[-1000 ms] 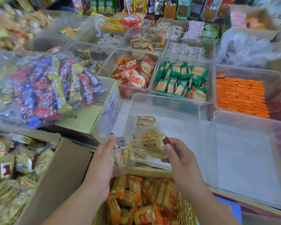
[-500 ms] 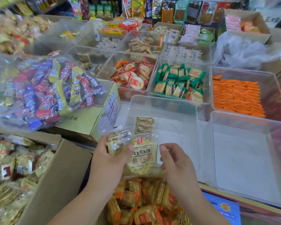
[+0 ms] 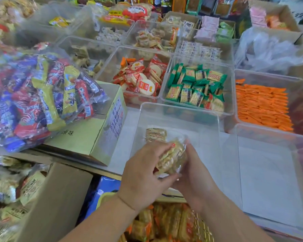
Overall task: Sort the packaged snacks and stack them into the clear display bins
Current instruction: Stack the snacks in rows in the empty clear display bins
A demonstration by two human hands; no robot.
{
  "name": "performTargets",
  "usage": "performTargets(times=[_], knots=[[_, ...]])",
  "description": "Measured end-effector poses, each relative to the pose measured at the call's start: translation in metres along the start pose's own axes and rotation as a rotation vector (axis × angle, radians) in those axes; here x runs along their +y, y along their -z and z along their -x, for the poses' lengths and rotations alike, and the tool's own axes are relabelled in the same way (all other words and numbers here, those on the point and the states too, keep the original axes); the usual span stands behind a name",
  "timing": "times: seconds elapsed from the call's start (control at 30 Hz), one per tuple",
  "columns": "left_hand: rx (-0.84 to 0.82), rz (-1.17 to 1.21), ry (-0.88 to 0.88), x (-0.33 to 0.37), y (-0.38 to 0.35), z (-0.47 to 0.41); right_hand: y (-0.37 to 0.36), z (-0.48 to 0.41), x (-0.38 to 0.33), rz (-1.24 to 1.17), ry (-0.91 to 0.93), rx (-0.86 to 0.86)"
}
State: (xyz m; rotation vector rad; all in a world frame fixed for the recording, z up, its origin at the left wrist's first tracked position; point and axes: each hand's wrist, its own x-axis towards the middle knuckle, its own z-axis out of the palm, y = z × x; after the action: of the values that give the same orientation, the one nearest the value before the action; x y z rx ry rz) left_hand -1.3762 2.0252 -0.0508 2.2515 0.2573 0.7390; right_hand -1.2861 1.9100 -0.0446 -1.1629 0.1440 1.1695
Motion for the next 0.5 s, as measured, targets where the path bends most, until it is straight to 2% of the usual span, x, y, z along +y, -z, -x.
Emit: performTargets(times=[0.13, 0.27, 0.33, 0.4, 0.47, 0.5], knots=[[-0.013, 0.048, 0.034, -0.018, 0.003, -0.006, 0.008, -0.022, 0.002, -0.128, -0.016, 0.093], [0.218, 0.165, 0.42, -0.036, 0.01, -0.009, 0.016, -0.048, -0.012, -0.073, 0.117, 0.276], [0.314, 0.293, 0.628, -0.05, 0.011, -0.008, 0.018, -0.064, -0.031, 0.218, 0.285, 0.395], [0.359, 0.424, 0.781, -0.063, 0.012, -0.005, 0.02, -0.087, -0.052, 0.745, 0.466, 0.495], [0.356, 0.48, 0.873, -0.071, 0.013, 0.0, 0.02, -0.117, -0.066, 1.233, 0.592, 0.47], [0.349, 0.497, 0.904, -0.073, 0.013, 0.003, 0.019, -0.134, -0.07, 1.404, 0.607, 0.423]])
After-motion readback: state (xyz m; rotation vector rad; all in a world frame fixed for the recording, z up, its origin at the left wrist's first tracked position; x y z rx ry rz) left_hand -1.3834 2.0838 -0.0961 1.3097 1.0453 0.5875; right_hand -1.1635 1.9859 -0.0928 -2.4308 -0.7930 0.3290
